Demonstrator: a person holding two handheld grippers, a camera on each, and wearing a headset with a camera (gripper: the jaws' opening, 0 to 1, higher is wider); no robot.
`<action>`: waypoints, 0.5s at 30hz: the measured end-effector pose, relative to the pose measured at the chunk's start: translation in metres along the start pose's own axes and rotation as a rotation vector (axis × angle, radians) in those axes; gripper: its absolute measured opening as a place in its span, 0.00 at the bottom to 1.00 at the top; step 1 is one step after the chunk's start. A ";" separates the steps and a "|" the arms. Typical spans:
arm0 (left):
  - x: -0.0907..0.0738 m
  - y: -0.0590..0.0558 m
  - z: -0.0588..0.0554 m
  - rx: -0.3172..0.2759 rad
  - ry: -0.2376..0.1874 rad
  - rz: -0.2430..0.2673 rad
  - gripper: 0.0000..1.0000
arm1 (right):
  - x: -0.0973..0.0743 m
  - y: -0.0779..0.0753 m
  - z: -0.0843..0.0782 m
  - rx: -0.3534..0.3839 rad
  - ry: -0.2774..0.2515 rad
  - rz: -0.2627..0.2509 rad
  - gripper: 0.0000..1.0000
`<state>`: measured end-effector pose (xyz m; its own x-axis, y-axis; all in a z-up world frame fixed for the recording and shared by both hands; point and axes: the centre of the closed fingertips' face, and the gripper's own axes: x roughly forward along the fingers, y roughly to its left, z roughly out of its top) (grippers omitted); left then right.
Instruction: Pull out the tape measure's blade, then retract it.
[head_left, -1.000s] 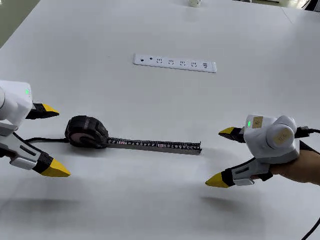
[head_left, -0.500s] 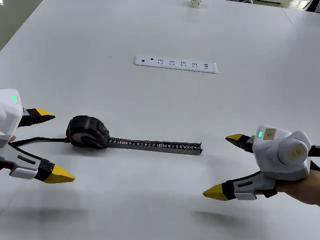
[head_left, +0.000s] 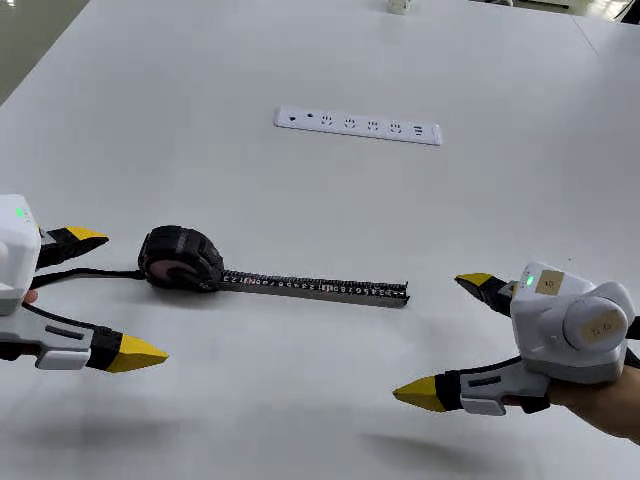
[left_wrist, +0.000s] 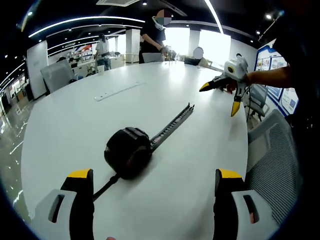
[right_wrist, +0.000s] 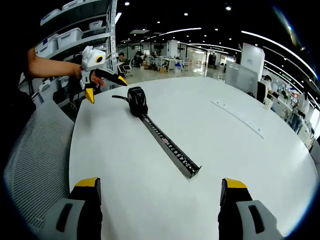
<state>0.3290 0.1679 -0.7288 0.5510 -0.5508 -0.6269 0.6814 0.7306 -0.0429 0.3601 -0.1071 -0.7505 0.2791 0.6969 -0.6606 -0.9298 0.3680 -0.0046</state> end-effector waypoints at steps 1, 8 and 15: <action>0.000 0.000 0.000 -0.003 -0.007 0.007 0.99 | 0.000 0.001 0.000 0.002 -0.002 -0.002 0.99; -0.001 -0.004 0.001 -0.031 -0.042 0.043 0.99 | -0.001 0.001 0.003 0.034 -0.036 -0.062 0.99; 0.000 -0.009 -0.003 -0.036 -0.050 0.066 0.99 | 0.000 0.006 0.002 0.063 -0.046 -0.076 0.99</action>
<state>0.3213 0.1620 -0.7311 0.6183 -0.5199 -0.5895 0.6255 0.7796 -0.0315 0.3546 -0.1037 -0.7494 0.3601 0.6927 -0.6249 -0.8891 0.4577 -0.0049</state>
